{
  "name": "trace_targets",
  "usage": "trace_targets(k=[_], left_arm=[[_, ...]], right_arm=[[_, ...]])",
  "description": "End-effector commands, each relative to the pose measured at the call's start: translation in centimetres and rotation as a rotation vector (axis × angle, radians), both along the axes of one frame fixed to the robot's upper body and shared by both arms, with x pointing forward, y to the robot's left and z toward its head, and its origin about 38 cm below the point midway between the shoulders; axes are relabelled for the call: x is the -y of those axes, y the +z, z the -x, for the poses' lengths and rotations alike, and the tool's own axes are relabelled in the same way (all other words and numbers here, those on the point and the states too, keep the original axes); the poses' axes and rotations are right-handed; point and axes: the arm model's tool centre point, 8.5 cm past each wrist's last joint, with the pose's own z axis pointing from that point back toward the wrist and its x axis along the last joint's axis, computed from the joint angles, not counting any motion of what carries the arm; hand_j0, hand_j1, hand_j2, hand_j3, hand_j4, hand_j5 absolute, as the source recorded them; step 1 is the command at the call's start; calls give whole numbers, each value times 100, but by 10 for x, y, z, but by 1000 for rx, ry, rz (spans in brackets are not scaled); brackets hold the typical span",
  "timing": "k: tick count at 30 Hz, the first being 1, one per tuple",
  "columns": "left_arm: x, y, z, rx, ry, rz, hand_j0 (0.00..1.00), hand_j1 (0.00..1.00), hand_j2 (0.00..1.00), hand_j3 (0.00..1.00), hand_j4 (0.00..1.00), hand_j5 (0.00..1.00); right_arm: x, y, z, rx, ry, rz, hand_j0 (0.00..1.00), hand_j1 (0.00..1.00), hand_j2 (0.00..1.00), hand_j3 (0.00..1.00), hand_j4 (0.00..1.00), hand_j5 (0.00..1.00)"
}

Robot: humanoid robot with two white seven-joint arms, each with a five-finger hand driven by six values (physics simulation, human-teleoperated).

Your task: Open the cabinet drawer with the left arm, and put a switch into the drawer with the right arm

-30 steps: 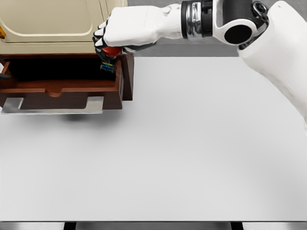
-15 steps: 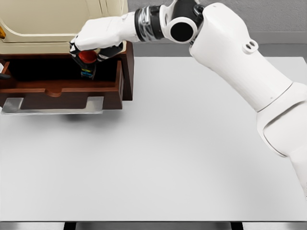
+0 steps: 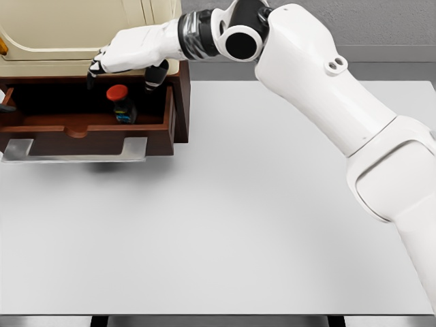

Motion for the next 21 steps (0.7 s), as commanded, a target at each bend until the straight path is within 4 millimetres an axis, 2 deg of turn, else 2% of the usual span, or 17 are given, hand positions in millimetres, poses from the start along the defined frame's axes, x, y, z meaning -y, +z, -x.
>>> trace_targets(k=[1,2,3,4,5,6,7,8,9,10,12,13,15,17,21], left_arm=[[0,2,0,2,3,6,100,100,100,100,100,100],[1,1,-1,2,1,9,100,100,100,100,100,100],[2,0,-1,2,0,12,100,100,100,100,100,100],[5,-2,-2,2,-9,19,100,100,100,100,100,100],[7,-3,-3,3,-14,24,100,100,100,100,100,100],[12,-5,-4,3,-26,31,100,100,100,100,100,100],[18,-8,-5,2,-42,34,100,100,100,100,100,100],[20,-9,-5,2,-49,30,100,100,100,100,100,100],[23,-9,-5,2,-58,29,100,100,100,100,100,100],[28,-10,-5,3,-72,35,100,100,100,100,100,100],[48,-13,-5,10,-142,0,100,100,100,100,100,100],[53,-16,-6,10,-154,4,100,100,100,100,100,100],[59,-20,-9,15,-164,23,100,100,100,100,100,100],[61,-21,-10,15,-167,29,100,100,100,100,100,100],[59,-20,-10,16,-162,28,100,100,100,100,100,100]], right_arm=[[-1,2,1,18,1,6,100,100,100,100,100,100],[-1,8,7,29,22,-14,100,100,100,100,100,100],[17,23,10,76,30,-32,100,100,100,100,100,100],[48,38,14,122,21,-71,100,100,100,100,100,100],[91,48,16,168,-17,-102,100,100,100,100,100,100],[120,49,35,225,-3,-78,100,100,100,100,100,100],[141,47,57,272,22,-50,100,100,100,100,100,100],[161,41,71,290,23,-17,100,100,100,100,100,100],[195,36,84,306,-11,21,100,100,100,100,100,100],[233,35,84,301,-94,19,100,100,100,100,100,100],[292,-1,88,216,-228,64,100,100,100,100,100,100],[306,-25,92,158,-261,69,100,100,100,100,100,100],[325,-52,100,89,-295,117,100,100,100,100,100,100],[329,-59,102,72,-303,126,100,100,100,100,100,100],[329,-60,102,68,-302,126,100,100,100,100,100,100]])
